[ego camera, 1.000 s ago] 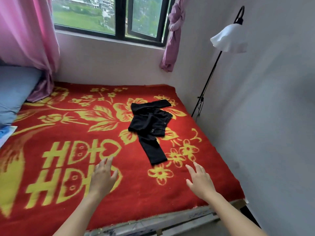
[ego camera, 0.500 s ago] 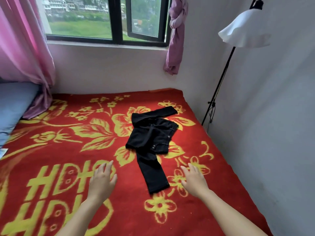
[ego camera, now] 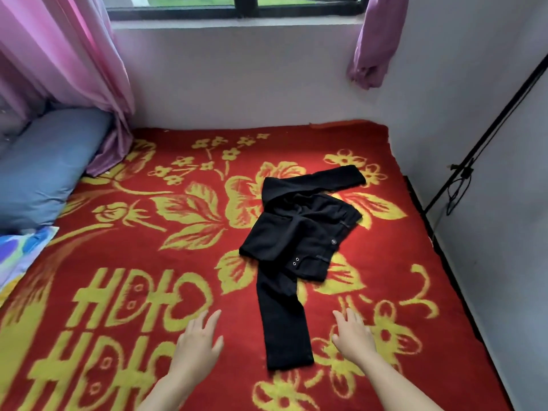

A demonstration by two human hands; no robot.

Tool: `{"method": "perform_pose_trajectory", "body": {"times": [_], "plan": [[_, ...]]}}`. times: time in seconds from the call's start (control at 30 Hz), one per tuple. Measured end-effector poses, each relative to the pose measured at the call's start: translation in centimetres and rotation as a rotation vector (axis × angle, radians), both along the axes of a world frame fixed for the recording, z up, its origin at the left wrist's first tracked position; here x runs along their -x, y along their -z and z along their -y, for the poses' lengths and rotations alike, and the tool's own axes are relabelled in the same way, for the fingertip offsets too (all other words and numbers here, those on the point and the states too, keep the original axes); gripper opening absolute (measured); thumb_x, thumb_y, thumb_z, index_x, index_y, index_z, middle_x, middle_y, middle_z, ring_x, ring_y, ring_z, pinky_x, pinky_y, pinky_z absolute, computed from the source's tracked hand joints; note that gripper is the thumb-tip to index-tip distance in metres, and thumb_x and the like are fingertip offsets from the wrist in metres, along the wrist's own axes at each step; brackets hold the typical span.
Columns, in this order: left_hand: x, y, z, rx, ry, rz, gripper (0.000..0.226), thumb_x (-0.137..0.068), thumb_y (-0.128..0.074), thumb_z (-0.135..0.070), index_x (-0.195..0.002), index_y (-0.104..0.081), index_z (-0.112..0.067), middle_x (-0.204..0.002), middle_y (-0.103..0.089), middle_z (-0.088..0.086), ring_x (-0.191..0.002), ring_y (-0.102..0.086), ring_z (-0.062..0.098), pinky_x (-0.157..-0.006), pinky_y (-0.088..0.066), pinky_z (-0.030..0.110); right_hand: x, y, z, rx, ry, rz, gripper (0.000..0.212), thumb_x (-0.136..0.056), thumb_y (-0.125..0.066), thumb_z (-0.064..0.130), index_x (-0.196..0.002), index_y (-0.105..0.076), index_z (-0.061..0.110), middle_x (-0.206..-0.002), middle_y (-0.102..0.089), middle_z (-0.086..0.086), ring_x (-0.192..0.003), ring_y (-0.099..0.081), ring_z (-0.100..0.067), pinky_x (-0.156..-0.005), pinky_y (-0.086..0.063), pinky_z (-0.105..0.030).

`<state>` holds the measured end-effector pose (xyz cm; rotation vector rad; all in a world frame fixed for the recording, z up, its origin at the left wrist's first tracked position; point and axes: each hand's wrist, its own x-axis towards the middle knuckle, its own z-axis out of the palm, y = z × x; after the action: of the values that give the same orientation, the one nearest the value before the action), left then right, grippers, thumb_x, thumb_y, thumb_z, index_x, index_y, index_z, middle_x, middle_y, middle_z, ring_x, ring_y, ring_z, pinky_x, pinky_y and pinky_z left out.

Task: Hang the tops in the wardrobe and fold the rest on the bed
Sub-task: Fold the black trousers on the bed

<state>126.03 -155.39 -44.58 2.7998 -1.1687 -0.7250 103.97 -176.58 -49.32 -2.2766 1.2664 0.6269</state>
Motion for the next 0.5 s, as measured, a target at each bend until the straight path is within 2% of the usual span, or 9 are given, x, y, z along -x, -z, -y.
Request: {"method": "perform_pose_trajectory", "body": {"times": [0.1,0.37,0.5], "plan": [[-2.8,1.2,0.7,-0.044,-0.074,0.036,0.056,-0.098,-0.037,-0.037,-0.149,-0.015,-0.029,-0.153,-0.019,-0.001,-0.140,-0.021,0.017,-0.108,-0.031,0.033,-2.7,2.1,2.7,-0.031,0.015,0.005,0.057,-0.098,-0.038,0.023,-0.150,-0.014,0.021,-0.157,-0.008,-0.010,-0.144,-0.009,-0.028,-0.114,-0.018,-0.042],[-6.7,4.6,3.4,-0.139,-0.167,0.013,0.055,-0.098,-0.038,-0.036,-0.149,-0.017,-0.027,-0.153,-0.020,0.000,-0.140,-0.020,0.019,-0.110,-0.027,0.036,-8.3,8.4,7.8,-0.056,-0.028,-0.095,0.055,-0.095,-0.042,0.023,-0.145,-0.023,0.017,-0.150,-0.025,-0.008,-0.136,-0.026,-0.028,-0.107,-0.030,-0.041],[-7.7,5.8,2.7,-0.151,-0.215,-0.007,0.056,-0.097,-0.041,-0.033,-0.148,-0.020,-0.025,-0.153,-0.021,0.003,-0.139,-0.022,0.021,-0.109,-0.029,0.036,-11.5,11.2,10.6,-0.037,-0.061,-0.059,0.057,-0.094,-0.043,0.020,-0.146,-0.020,0.017,-0.156,-0.014,-0.005,-0.139,-0.023,-0.026,-0.104,-0.033,-0.039]]}}
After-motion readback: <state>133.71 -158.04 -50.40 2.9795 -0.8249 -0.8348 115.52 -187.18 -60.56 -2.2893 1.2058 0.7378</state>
